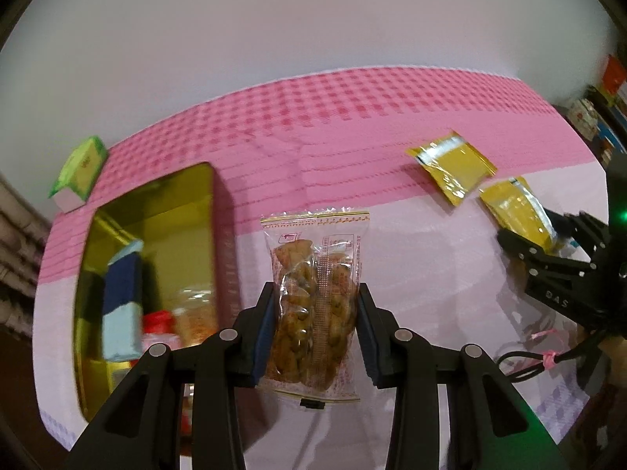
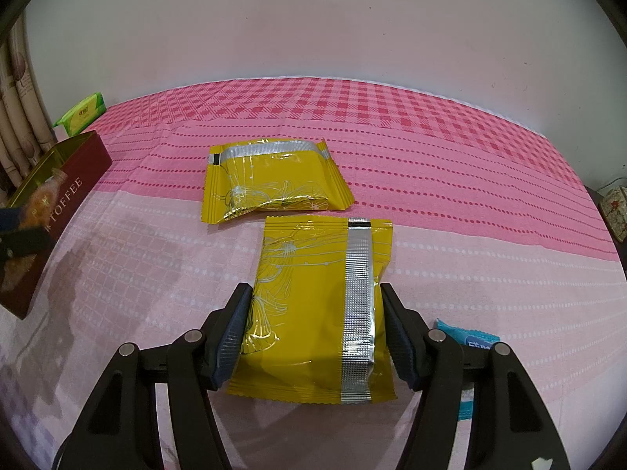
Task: Organize snacks
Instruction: 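Carry the clear snack bag into the toffee tin and open the left gripper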
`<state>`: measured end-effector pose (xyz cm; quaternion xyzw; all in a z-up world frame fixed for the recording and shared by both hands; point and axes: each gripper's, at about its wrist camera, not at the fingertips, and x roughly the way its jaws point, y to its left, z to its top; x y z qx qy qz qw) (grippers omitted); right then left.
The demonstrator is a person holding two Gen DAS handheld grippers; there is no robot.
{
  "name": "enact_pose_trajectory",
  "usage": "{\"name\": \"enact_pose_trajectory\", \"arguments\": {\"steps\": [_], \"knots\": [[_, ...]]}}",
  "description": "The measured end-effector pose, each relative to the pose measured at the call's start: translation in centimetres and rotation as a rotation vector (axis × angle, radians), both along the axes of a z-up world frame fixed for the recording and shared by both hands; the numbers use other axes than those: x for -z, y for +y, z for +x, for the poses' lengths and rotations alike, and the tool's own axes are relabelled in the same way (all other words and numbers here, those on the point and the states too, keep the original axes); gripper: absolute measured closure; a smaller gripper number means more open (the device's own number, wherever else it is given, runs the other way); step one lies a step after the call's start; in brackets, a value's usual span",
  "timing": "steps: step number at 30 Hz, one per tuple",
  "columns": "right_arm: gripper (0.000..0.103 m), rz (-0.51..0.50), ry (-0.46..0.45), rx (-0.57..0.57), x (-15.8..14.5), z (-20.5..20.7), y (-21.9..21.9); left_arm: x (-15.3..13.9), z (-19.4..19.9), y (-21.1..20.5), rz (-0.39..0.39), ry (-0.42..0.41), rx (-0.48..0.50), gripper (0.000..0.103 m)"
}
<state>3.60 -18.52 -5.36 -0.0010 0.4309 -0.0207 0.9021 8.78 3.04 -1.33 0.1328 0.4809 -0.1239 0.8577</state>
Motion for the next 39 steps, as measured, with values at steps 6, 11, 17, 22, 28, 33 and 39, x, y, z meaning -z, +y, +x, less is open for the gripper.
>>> {"name": "enact_pose_trajectory", "arguments": {"steps": [6,11,17,22,28,33,39], "knots": [[0.042,0.000,0.000,0.000,0.0,0.0,0.0,-1.5,0.6,3.8,0.003,-0.024,-0.081,0.064],[0.042,0.000,0.000,0.000,0.0,0.0,0.0,-2.4,1.4,7.7,0.005,-0.044,-0.159,0.064],[0.042,0.000,0.001,-0.001,0.0,0.0,0.0,-1.4,2.1,11.4,0.029,-0.031,-0.230,0.064],[0.042,0.000,0.001,-0.001,0.0,0.0,0.0,0.1,2.6,13.3,0.028,0.000,-0.270,0.064],[0.042,-0.001,0.001,-0.002,0.0,0.0,0.0,1.5,3.0,13.9,0.023,0.010,-0.279,0.064],[0.043,-0.003,0.001,-0.002,0.0,0.0,0.0,2.1,3.1,13.7,0.047,0.003,-0.270,0.064],[0.045,-0.008,0.001,0.010,0.0,-0.1,0.2,2.0,2.7,13.6,0.054,-0.018,-0.258,0.062]]}}
